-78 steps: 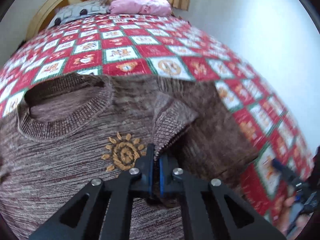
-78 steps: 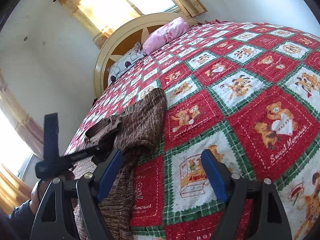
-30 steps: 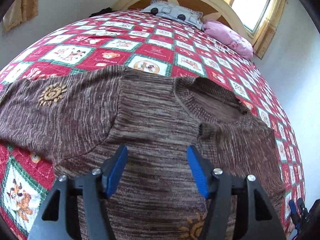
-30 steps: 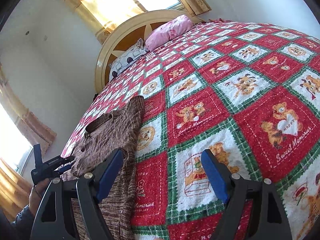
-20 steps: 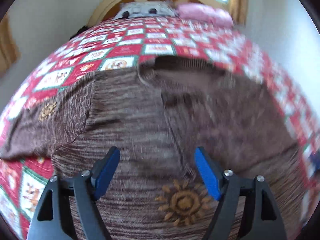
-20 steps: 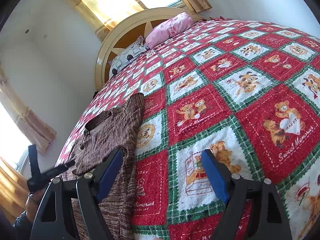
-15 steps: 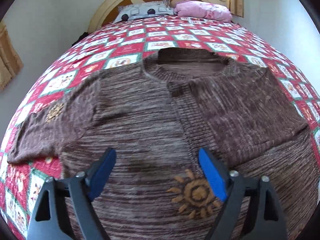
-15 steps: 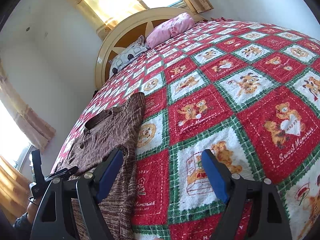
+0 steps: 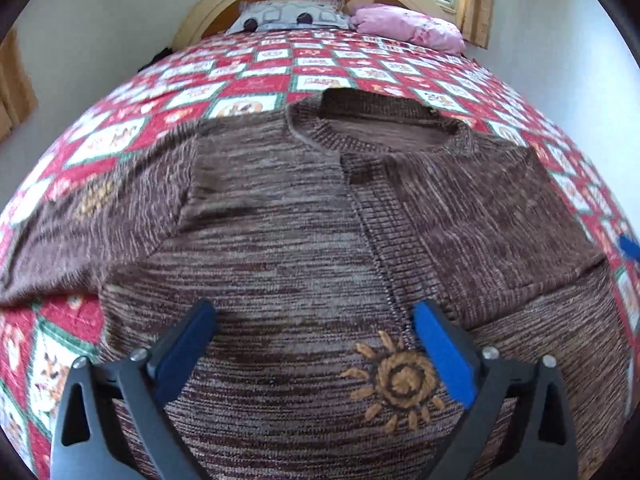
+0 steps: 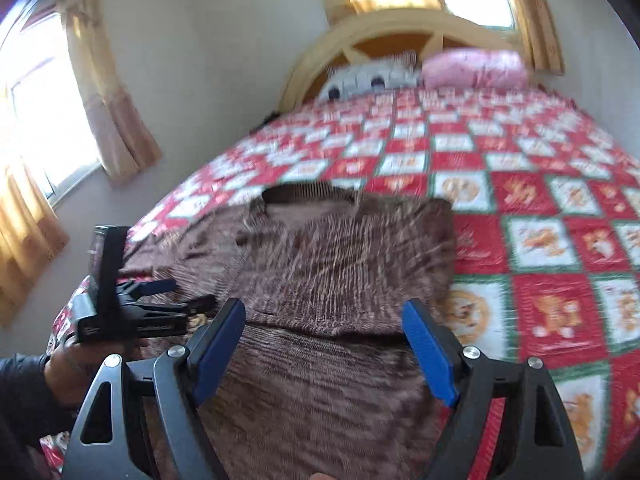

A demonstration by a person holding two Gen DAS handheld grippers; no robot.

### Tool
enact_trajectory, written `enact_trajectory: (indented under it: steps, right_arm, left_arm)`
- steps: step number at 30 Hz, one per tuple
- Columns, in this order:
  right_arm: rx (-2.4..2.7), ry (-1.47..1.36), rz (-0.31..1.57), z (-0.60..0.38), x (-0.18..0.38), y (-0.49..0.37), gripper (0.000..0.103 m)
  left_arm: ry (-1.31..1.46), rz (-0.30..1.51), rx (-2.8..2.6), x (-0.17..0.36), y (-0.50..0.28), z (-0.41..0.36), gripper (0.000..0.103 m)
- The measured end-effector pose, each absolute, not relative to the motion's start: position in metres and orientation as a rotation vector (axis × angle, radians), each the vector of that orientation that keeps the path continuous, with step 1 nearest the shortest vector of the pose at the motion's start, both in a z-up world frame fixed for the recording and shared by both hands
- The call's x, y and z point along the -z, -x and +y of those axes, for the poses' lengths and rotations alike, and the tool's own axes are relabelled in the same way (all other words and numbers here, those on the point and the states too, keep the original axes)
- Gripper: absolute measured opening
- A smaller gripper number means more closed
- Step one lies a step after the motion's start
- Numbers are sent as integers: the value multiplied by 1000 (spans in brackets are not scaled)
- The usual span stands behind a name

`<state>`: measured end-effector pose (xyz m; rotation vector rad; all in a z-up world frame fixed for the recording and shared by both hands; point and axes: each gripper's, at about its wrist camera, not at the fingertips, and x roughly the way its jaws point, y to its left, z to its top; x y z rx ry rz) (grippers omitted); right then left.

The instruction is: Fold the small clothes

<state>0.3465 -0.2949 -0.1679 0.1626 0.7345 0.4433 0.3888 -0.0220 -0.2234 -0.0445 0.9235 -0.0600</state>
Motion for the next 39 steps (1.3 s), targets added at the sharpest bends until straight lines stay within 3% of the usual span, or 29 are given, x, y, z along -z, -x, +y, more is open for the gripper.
enact_trajectory:
  steps: [5, 12, 28, 39]
  right_arm:
    - [-415, -188, 894, -297, 206, -369, 81]
    - [-387, -154, 858, -296, 217, -354, 81]
    - [-329, -90, 863, -290, 213, -344, 81]
    - [-123, 142, 886, -223, 183, -316, 81]
  left_arm:
    - [38, 921, 59, 225, -388, -25, 103]
    - [52, 920, 74, 226, -385, -21, 103]
    - [67, 935, 94, 221, -366, 0, 103]
    - [38, 903, 93, 209, -350, 25, 103]
